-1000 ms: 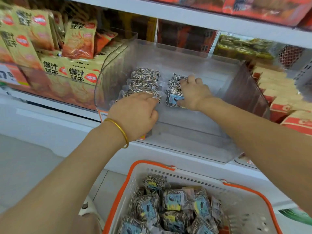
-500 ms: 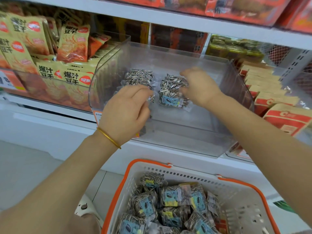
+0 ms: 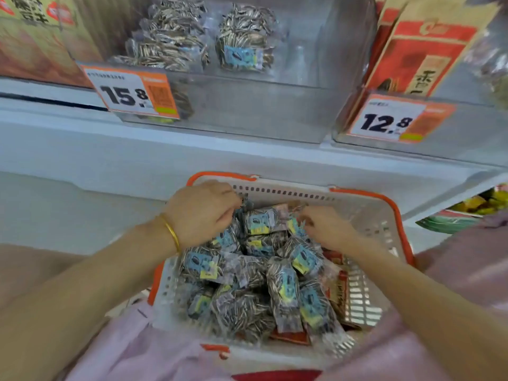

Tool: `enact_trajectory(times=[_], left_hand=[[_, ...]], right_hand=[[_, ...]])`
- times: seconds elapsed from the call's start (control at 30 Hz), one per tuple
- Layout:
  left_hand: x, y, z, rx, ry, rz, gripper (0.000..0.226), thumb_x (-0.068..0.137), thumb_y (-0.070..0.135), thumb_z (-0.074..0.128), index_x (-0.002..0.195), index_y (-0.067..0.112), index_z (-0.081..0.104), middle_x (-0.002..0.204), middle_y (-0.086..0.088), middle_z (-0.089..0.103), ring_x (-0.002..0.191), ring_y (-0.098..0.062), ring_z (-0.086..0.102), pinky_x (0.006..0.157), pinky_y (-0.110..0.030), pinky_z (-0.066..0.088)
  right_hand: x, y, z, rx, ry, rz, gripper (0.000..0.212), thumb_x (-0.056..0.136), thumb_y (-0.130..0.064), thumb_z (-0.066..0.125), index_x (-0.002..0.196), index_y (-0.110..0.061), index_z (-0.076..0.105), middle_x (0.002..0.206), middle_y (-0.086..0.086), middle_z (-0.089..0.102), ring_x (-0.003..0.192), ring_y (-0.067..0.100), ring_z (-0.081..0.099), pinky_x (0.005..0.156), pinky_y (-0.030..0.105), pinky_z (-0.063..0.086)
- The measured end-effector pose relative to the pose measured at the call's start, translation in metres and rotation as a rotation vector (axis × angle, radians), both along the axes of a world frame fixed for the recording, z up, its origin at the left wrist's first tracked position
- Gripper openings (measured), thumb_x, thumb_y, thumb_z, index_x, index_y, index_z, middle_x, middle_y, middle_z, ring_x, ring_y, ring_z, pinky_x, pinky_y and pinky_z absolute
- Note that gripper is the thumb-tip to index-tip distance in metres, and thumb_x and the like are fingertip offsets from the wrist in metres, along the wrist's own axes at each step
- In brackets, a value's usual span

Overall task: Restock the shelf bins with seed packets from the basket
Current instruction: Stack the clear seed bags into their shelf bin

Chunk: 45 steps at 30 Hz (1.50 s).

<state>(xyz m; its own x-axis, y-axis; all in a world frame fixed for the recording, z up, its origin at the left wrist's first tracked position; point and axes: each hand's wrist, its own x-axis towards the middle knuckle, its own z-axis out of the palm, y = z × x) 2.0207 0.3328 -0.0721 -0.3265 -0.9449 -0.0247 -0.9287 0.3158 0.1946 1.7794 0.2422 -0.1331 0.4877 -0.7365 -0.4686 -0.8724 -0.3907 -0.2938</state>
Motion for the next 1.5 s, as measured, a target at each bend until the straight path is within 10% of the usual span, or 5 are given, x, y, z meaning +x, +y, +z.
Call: enact_trajectory(times=[0.47, 0.8, 1.1, 1.23, 1.5], left_hand=[[-0.051, -0.002, -0.088, 0.638, -0.191, -0.119, 0.067, 0.088, 0.059, 0.046, 0.140, 0.018, 0.036, 0.137, -0.007, 0.043, 0.123, -0.025, 0.041, 0.102, -0.039, 0.037], [-0.068, -0.006, -0.099, 0.638, -0.288, -0.063, 0.065, 0.078, 0.039, 0.065, 0.134, 0.018, 0.039, 0.117, -0.009, 0.053, 0.104, -0.027, 0.051, 0.083, -0.036, 0.047], [-0.004, -0.026, -0.033, 0.933, 0.846, 0.919, 0.031, 0.095, 0.037, 0.035, 0.104, 0.013, 0.052, 0.078, -0.012, 0.062, 0.064, -0.027, 0.059, 0.066, -0.032, 0.050], [-0.005, -0.017, -0.034, 1.042, 1.137, 0.892, 0.044, 0.094, 0.031, 0.035, 0.120, 0.002, 0.055, 0.114, -0.026, 0.064, 0.100, -0.037, 0.064, 0.093, -0.045, 0.050], [-0.010, -0.011, -0.035, 1.078, 1.376, 0.863, 0.041, 0.093, 0.027, 0.029, 0.120, 0.008, 0.052, 0.109, -0.024, 0.066, 0.097, -0.041, 0.065, 0.088, -0.046, 0.052]], right_hand=[[-0.012, 0.015, -0.042, 0.171, 0.107, -0.090, 0.057, 0.082, -0.032, 0.070, 0.126, -0.004, 0.046, 0.128, 0.014, 0.046, 0.107, 0.028, 0.055, 0.089, 0.038, 0.049], [-0.021, 0.008, -0.015, 0.160, -0.241, -0.344, 0.069, 0.076, -0.035, 0.075, 0.132, -0.006, 0.047, 0.130, 0.009, 0.053, 0.116, 0.023, 0.051, 0.092, 0.029, 0.040], [-0.006, 0.013, -0.006, 0.590, -0.828, -0.766, 0.058, 0.066, -0.033, 0.082, 0.115, -0.009, 0.061, 0.112, 0.007, 0.068, 0.102, 0.024, 0.064, 0.092, 0.045, 0.051], [0.001, 0.016, -0.006, 0.823, -0.964, -0.838, 0.058, 0.069, -0.024, 0.076, 0.121, -0.005, 0.057, 0.113, 0.010, 0.068, 0.106, 0.027, 0.063, 0.095, 0.047, 0.050], [0.008, 0.025, 0.003, 0.998, -1.150, -0.901, 0.060, 0.071, -0.015, 0.070, 0.127, -0.004, 0.051, 0.115, 0.012, 0.065, 0.099, 0.024, 0.063, 0.063, 0.029, 0.057]])
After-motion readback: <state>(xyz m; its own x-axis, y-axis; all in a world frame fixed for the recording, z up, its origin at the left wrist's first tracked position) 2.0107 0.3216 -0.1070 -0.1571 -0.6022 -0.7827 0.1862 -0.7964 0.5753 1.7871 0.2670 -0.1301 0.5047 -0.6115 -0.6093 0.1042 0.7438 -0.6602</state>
